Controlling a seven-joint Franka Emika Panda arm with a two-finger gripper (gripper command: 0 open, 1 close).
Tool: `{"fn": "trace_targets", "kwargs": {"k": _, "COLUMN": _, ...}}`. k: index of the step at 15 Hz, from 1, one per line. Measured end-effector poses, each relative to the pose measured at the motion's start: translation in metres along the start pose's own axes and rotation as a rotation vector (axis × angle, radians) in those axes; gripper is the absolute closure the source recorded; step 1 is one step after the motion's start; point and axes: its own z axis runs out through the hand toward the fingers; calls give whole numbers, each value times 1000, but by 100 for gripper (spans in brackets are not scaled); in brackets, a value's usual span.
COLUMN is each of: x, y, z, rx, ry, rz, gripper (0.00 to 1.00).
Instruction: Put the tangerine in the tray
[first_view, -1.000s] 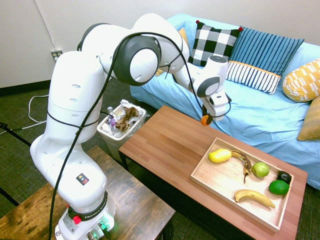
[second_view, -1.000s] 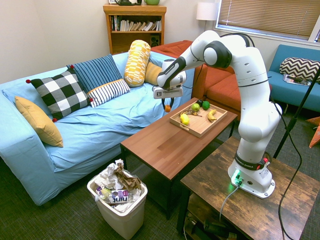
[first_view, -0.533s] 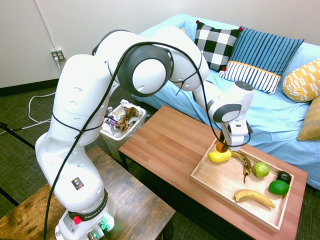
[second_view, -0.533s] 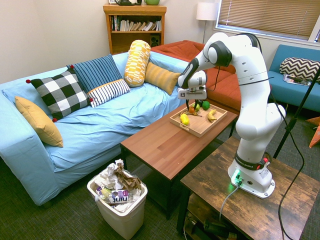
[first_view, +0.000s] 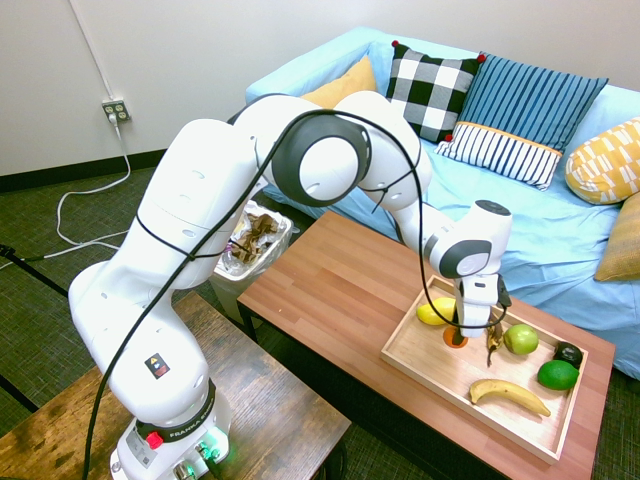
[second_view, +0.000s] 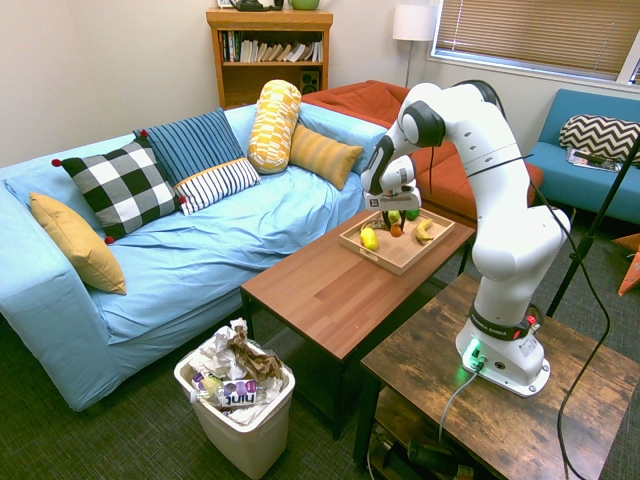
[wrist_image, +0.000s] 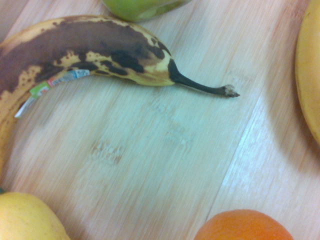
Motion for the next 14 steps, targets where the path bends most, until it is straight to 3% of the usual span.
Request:
{"fn": "trace_targets", "kwargs": {"k": 12, "x": -22, "y": -22, "z": 32, "rx": -85, "ry": 53, "rz": -47, "gripper": 100}}
{"fn": "trace_targets", "kwargs": {"k": 13, "x": -23, "y": -23, "z": 33, "rx": -91, "ry": 56, "rz": -51, "gripper": 0}}
{"fn": "trace_targets", "kwargs": {"k": 14, "x": -25, "y": -25, "z": 34, "rx": -95, "ry": 59, "rz": -56, "gripper": 0}}
